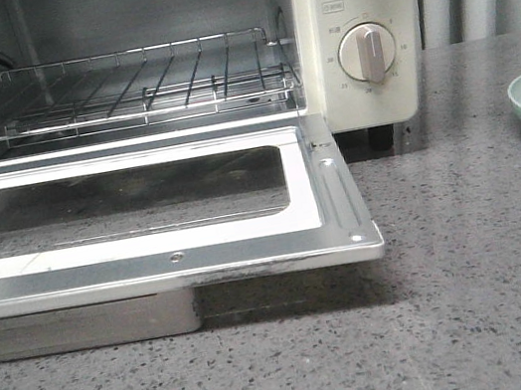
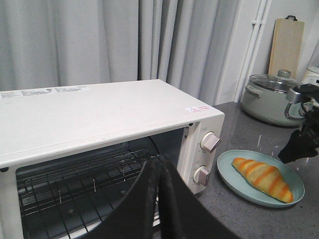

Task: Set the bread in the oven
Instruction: 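Grasp the striped croissant on the green plate with the right gripper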

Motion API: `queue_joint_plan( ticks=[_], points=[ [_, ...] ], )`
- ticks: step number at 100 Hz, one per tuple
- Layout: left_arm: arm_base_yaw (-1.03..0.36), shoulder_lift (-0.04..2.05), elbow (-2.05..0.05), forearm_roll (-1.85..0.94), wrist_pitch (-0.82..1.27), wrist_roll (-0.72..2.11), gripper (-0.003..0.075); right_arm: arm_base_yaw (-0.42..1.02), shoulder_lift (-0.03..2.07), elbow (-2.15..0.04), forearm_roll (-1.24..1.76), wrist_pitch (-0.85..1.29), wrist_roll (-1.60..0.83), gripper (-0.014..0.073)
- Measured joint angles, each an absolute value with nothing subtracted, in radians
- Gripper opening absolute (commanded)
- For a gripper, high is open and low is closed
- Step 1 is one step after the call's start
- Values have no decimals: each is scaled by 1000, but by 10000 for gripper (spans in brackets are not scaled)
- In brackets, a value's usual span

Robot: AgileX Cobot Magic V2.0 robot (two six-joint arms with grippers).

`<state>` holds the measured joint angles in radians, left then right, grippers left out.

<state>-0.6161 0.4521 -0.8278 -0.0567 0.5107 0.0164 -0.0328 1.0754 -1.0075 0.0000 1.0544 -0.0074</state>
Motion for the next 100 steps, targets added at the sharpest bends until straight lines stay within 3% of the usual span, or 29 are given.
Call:
queue_joint_plan(
  ticks=[38,45,52,61,100],
  points=[
    [-616,452,-828,-51,511,16,-21,-33,1303,-1008,-44,1012,-12,419],
    [-616,452,-828,-46,511,16,-21,-33,1322,-1008,-45,1005,-12,346],
    [-616,452,-828,-42,511,16,-21,-33,1330,-1008,-45,1005,-12,195],
    [-616,452,-828,-40,511,16,-21,-33,1333,-1010,-45,1005,-13,-80],
    [-605,416,-828,176,515,-91,-22,7,1226,-1010,-23,1079,-60,-71]
  ],
)
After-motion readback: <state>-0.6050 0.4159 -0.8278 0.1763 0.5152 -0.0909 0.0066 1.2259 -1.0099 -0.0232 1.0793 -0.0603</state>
